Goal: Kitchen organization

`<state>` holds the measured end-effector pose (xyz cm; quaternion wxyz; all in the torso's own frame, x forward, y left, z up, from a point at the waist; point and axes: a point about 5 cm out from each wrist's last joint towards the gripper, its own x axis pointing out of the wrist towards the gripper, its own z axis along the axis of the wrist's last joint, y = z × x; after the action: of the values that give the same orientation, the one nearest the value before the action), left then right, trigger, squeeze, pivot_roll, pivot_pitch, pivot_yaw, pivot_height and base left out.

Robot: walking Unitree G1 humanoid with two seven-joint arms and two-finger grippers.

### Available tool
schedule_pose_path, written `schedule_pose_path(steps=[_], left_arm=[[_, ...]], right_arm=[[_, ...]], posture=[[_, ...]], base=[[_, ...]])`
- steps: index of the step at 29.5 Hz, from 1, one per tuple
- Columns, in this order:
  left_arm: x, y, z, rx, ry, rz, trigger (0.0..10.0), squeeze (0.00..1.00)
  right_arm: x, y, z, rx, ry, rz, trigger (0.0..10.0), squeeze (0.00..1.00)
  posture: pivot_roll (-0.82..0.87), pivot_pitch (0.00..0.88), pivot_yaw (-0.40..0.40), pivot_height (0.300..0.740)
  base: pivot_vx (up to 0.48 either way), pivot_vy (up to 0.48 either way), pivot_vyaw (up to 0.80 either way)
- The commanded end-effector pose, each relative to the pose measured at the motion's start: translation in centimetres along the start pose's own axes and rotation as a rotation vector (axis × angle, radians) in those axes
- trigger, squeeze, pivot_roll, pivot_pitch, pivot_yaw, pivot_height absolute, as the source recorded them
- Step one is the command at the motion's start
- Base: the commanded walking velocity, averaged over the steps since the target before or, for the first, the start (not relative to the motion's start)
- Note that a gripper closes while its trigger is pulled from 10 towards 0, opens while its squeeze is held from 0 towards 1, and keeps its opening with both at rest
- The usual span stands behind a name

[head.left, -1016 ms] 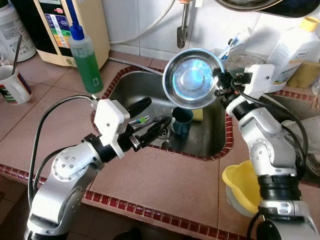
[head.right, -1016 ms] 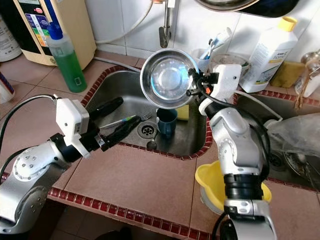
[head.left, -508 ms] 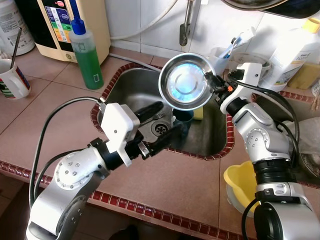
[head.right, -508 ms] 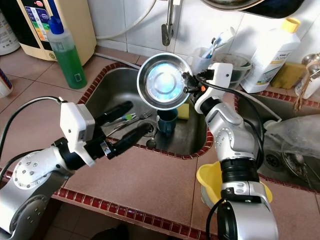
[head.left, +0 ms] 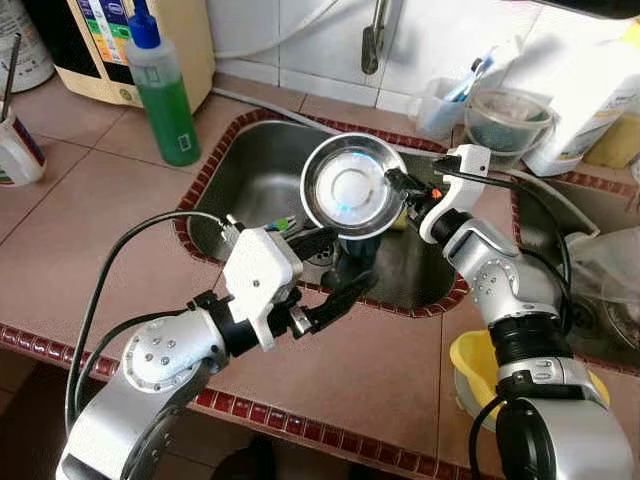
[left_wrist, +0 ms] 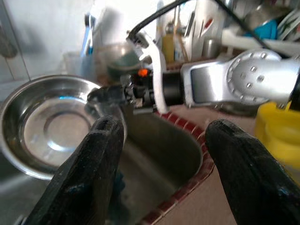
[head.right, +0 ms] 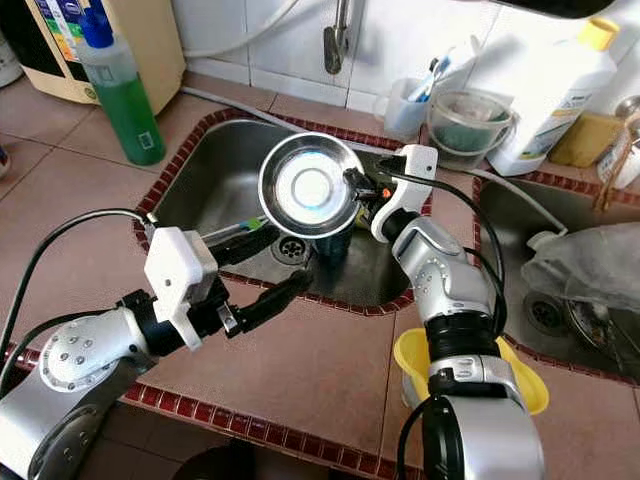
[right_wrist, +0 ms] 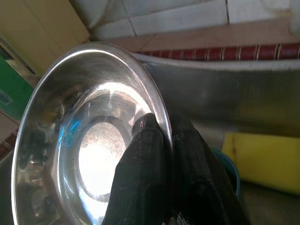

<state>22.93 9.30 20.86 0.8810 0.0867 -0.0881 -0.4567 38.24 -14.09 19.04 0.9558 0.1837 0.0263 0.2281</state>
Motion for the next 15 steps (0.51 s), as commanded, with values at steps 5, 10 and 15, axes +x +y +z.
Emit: schedule_pose_path(steps=[5, 10, 15], left_arm=[[0.01, -0.11, -0.24, 0.000, 0.020, -0.017, 10.0, 0.00], [0.01, 0.00, -0.26, 0.005, 0.022, -0.017, 10.0, 0.00], [0.05, 0.13, -0.22, 0.009, 0.020, -0.016, 10.0, 0.00]], right_arm=[[-0.55, -0.73, -0.79, 0.058, 0.032, -0.021, 10.0, 0.00], [-0.64, -0.76, -0.76, 0.058, 0.033, -0.018, 10.0, 0.00], [-0.80, -0.88, -0.63, 0.064, 0.033, -0.021, 10.0, 0.00]], posture=[[-0.02, 0.256, -0.061, 0.740], [-0.02, 0.256, -0.060, 0.740], [-0.03, 0.255, -0.058, 0.740]], base=[[0.000, 0.000, 0.00], [0.000, 0.000, 0.00], [0.000, 0.000, 0.00]])
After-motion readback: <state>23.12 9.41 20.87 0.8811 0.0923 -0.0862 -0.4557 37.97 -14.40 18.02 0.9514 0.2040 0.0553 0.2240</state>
